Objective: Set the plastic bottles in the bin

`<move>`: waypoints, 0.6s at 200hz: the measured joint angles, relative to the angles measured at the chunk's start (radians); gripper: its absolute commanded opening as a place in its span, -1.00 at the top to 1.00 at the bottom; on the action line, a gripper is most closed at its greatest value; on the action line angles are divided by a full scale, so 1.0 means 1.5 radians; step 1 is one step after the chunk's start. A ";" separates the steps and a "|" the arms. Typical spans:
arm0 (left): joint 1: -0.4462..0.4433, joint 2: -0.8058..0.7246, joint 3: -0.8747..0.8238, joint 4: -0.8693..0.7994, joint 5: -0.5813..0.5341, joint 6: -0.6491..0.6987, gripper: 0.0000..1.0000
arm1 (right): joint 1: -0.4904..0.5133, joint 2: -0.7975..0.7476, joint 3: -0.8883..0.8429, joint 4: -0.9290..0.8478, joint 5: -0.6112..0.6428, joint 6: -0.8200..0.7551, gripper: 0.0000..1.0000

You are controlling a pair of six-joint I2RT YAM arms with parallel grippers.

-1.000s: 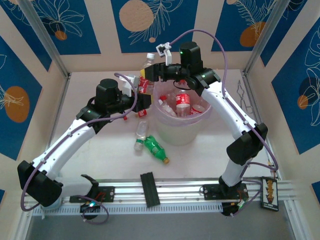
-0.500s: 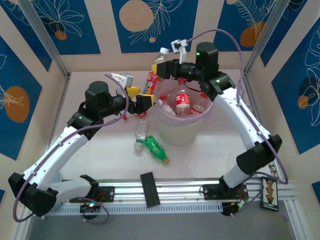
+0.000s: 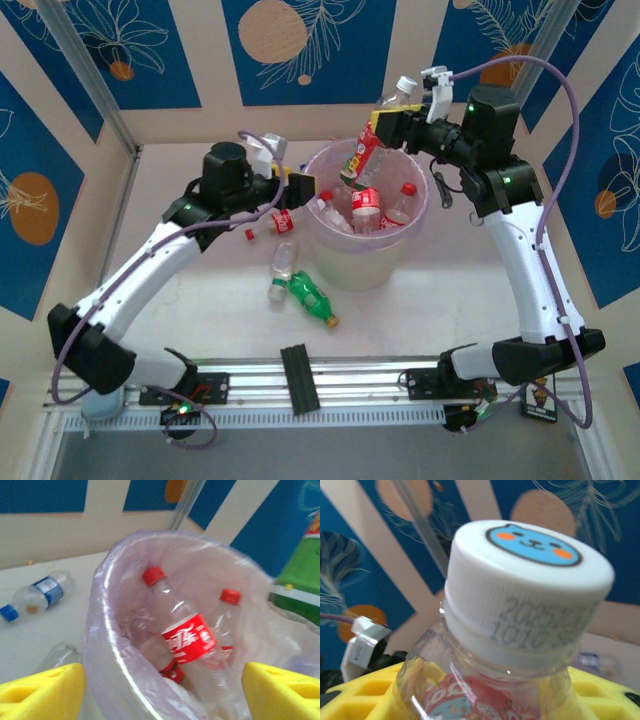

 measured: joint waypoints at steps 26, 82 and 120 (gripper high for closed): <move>-0.019 0.050 0.032 -0.041 -0.038 0.026 -0.63 | 0.000 0.008 0.000 -0.081 0.081 -0.062 0.08; -0.026 0.062 0.039 -0.070 -0.066 0.046 -0.46 | 0.011 0.069 0.012 -0.192 0.209 -0.151 0.09; -0.028 0.062 0.039 -0.065 -0.067 0.045 -0.40 | 0.042 0.124 0.047 -0.256 0.257 -0.178 0.11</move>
